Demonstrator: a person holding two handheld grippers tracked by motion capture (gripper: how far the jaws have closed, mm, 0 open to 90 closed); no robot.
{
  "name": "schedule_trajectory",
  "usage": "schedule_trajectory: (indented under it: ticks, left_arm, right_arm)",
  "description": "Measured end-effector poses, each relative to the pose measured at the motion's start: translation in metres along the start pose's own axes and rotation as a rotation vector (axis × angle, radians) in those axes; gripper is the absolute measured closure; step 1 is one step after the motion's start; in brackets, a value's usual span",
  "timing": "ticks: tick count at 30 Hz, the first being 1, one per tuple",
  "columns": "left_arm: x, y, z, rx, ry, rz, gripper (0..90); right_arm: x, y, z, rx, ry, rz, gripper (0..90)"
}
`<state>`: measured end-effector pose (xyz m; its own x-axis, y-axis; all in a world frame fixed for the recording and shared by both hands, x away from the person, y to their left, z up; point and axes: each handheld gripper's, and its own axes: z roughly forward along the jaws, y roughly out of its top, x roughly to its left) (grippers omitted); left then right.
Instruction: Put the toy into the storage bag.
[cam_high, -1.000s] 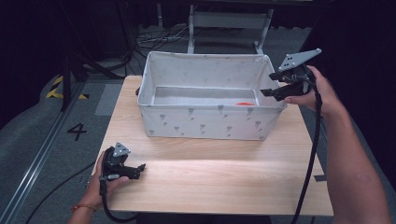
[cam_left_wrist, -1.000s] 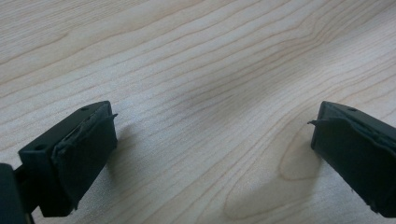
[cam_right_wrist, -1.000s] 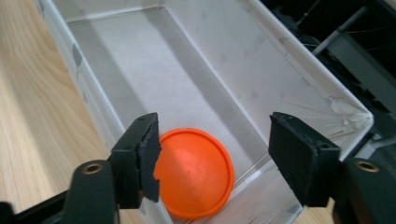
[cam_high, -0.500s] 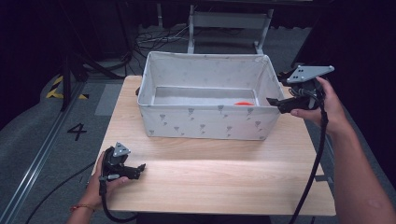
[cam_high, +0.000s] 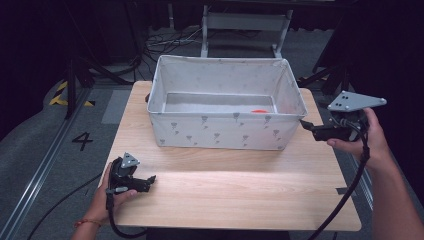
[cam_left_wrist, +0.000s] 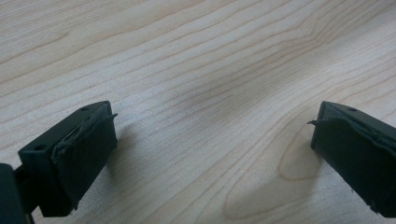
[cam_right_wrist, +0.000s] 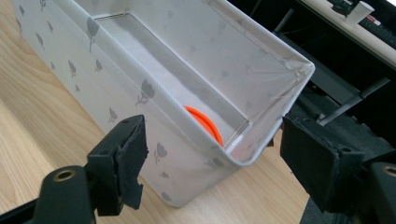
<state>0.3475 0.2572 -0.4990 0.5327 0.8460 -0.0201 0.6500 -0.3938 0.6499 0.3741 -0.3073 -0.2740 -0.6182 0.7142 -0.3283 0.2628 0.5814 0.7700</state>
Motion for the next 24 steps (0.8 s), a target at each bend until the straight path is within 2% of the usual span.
schedule_trajectory:
  ticks: [5, 6, 12, 19, 24]
  left_arm:
    - [-0.001, 0.000, 0.000, 0.002, 0.003, -0.006, 0.6]
    - [-0.001, 0.000, 0.000, 0.002, 0.003, -0.006, 0.5]
    - [-0.001, 0.000, 0.000, 0.000, 0.005, -0.007, 0.5]
    - [-0.001, 0.000, 0.000, 0.001, 0.005, -0.007, 0.5]
    - [-0.001, 0.000, 0.000, 0.001, 0.006, -0.007, 0.5]
  right_arm:
    - [0.008, -0.019, -0.001, 0.027, -0.032, -0.023, 23.2]
    - [0.008, -0.019, -0.001, 0.027, -0.032, -0.023, 23.2]
    - [0.020, -0.046, 0.005, 0.066, -0.046, -0.036, 23.1]
    - [0.026, -0.067, 0.012, 0.091, -0.040, -0.030, 22.7]
    - [0.035, -0.087, 0.023, 0.128, -0.033, -0.048, 21.3]
